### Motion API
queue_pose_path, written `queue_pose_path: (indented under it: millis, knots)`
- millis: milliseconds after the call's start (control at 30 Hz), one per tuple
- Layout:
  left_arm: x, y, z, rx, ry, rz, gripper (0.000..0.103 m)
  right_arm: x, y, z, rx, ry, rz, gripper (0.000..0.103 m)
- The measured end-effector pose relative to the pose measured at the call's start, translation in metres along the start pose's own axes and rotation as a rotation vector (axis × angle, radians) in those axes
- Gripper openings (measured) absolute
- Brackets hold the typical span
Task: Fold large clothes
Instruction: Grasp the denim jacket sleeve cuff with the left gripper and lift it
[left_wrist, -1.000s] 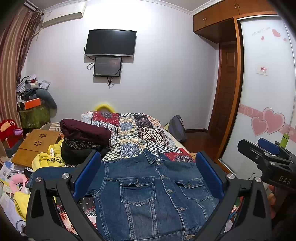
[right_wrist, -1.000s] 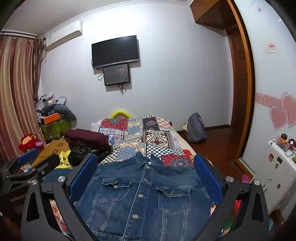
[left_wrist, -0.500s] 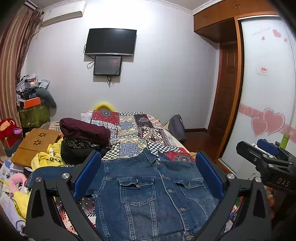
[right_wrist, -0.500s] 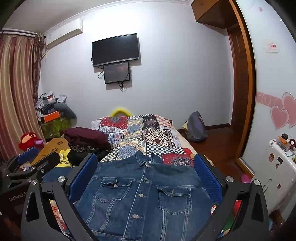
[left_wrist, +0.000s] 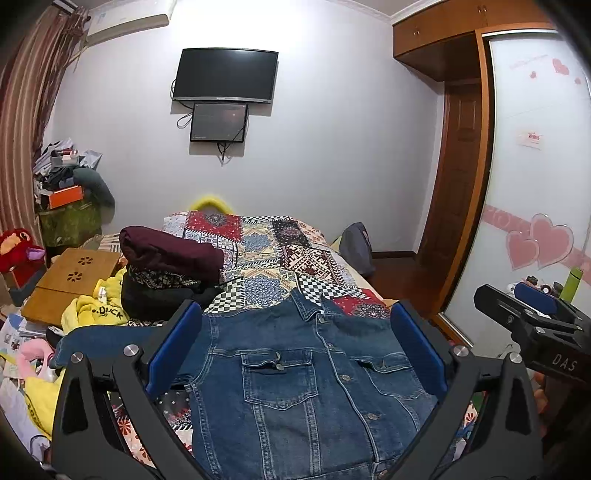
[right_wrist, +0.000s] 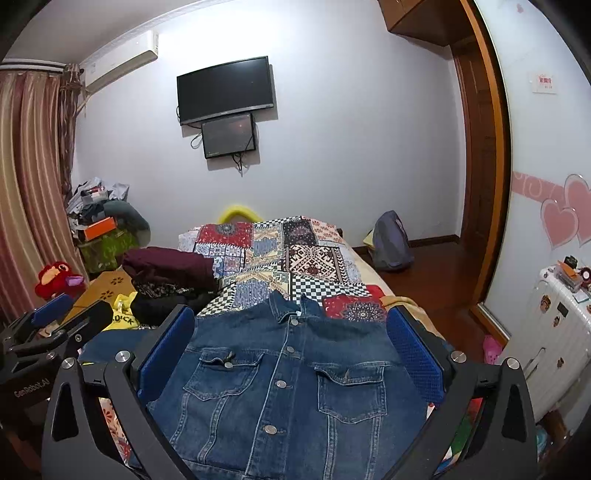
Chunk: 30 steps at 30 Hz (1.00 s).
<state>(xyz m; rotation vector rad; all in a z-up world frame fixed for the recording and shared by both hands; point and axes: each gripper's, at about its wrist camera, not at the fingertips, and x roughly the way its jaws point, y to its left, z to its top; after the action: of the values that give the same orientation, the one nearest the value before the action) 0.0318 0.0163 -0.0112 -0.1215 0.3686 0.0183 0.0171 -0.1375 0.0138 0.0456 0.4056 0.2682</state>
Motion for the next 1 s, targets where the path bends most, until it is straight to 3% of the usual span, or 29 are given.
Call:
queue_pose_path:
  millis: [267, 500, 767, 1000]
  knots:
    - [0.023, 0.021, 0.002, -0.029, 0.023, 0.040, 0.103, 0.024, 0.000, 0.003, 0.012, 0.047, 0.006, 0.103]
    - [0.046, 0.063, 0.007, -0.082, 0.041, 0.131, 0.103, 0.057, 0.004, 0.007, 0.006, 0.089, 0.000, 0.103]
    - [0.074, 0.147, -0.002, -0.185, 0.091, 0.336, 0.103, 0.106, 0.005, 0.005, 0.044, 0.162, -0.003, 0.103]
    - [0.084, 0.254, -0.040, -0.327, 0.165, 0.456, 0.103, 0.134, 0.003, -0.002, 0.038, 0.178, -0.040, 0.103]
